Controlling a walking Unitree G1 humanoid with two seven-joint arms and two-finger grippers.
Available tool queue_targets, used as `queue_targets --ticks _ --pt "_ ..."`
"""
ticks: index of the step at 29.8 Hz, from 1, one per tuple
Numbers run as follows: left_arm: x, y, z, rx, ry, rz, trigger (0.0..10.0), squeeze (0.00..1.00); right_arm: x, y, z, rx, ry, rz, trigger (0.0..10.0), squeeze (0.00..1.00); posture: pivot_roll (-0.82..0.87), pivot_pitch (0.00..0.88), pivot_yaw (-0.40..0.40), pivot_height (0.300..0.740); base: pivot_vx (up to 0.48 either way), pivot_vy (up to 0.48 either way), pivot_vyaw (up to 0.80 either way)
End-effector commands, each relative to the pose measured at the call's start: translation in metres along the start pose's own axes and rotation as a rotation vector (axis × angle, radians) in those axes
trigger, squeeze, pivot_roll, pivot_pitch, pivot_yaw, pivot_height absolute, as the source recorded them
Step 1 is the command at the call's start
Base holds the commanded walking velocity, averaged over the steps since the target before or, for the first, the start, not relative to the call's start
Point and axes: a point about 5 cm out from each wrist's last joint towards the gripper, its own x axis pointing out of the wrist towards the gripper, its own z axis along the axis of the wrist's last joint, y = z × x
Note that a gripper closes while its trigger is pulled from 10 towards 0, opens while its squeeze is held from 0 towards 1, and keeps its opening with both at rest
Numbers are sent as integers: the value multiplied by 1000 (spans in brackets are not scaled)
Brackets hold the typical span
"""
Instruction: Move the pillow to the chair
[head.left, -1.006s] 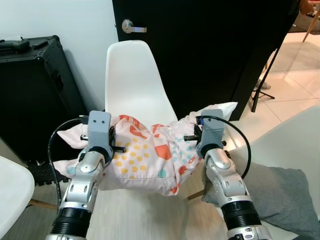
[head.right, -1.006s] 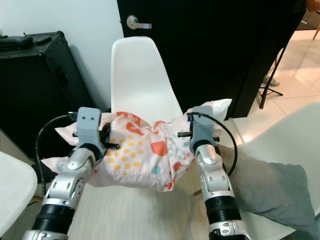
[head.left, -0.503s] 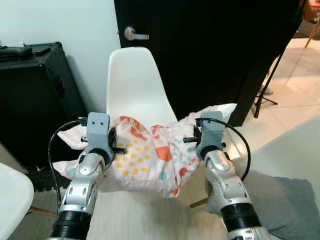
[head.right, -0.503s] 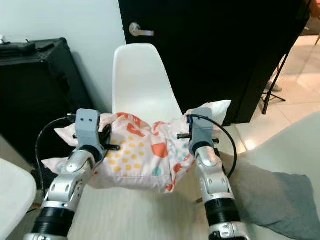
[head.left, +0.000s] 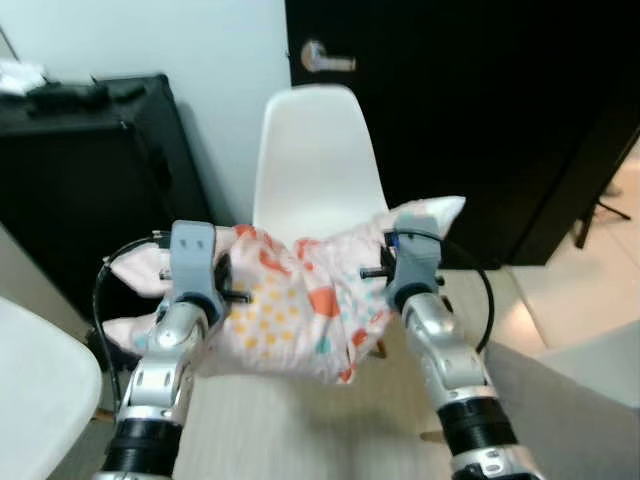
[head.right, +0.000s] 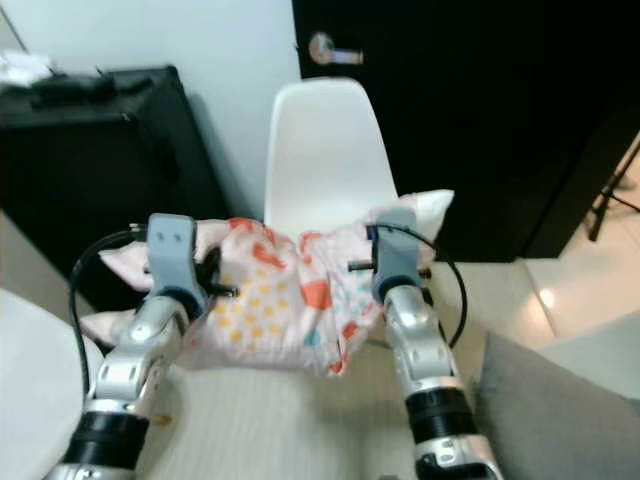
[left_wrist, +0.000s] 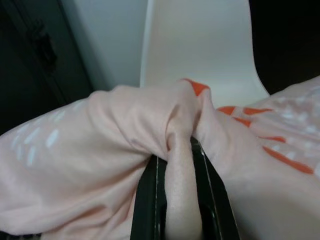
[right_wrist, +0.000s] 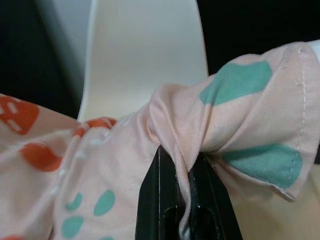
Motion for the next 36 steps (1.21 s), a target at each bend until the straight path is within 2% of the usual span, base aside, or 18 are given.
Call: queue_targets --ticks 1,29,36 --pt "-1 2 5 23 -25 -1 10000 0 1 16 11 12 -60 57 10000 0 35 26 40 710 311 0 0" --pt "-1 4 6 25 -22 -4 10000 20 2 17 10 14 -53 56 10000 0 35 32 44 710 312 0 0" --pt "0 4 6 26 -22 -8 10000 20 2 17 8 18 -37 59 10000 0 36 34 44 710 312 0 -800"
